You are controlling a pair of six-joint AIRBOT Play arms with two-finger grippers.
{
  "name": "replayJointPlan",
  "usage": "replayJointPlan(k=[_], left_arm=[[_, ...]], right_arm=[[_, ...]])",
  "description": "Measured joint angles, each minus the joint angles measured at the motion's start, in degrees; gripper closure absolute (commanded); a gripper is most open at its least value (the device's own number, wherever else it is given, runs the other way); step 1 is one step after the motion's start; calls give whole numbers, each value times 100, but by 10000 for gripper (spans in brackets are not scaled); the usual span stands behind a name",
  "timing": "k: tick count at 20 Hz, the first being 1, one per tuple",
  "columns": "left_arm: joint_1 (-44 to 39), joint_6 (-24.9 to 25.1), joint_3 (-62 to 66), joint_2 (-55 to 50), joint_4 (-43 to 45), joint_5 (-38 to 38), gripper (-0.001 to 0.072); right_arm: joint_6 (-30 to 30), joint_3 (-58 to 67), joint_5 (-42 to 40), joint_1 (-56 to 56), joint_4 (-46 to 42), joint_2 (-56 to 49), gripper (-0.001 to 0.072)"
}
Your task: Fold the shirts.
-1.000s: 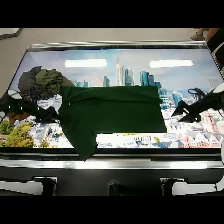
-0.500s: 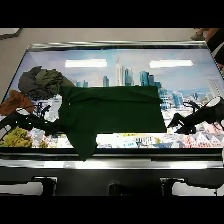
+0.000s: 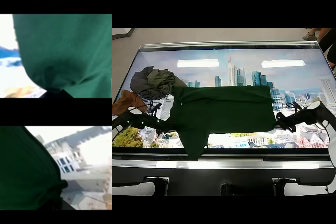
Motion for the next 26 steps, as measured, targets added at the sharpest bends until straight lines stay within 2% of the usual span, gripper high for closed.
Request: replayJointPlan(k=[4, 7, 10, 12, 17, 21, 24, 26], left_arm=[[-13, -55, 1344, 706, 24, -350, 679], [-39, -282, 3392, 1473, 9, -424, 679], [-37, -501, 5558, 2221, 153, -136, 679], [-37, -621, 6301, 2774, 258, 203, 679], [-37, -1145, 6636, 4013, 651, 1008, 680], [-39, -1366, 6666, 4155, 863, 1110, 680], [-44, -1357, 6618, 3775, 929, 529, 680], [-48, -1248, 6284, 3303, 931, -151, 680]], right_arm=[[-201, 1257, 136, 164, -4, 507, 669], [-544, 2887, -129, 197, -13, 1403, 669], [-807, 4350, -741, 205, -249, 2535, 669], [-811, 4920, -1062, 205, -595, 3357, 669], [-376, 5381, -1113, 208, -1506, 4642, 669], [-81, 5464, -592, 208, -1886, 4769, 669], [-20, 5482, 352, 214, -1982, 4245, 670], [-24, 5311, 1224, 227, -1989, 3578, 671]])
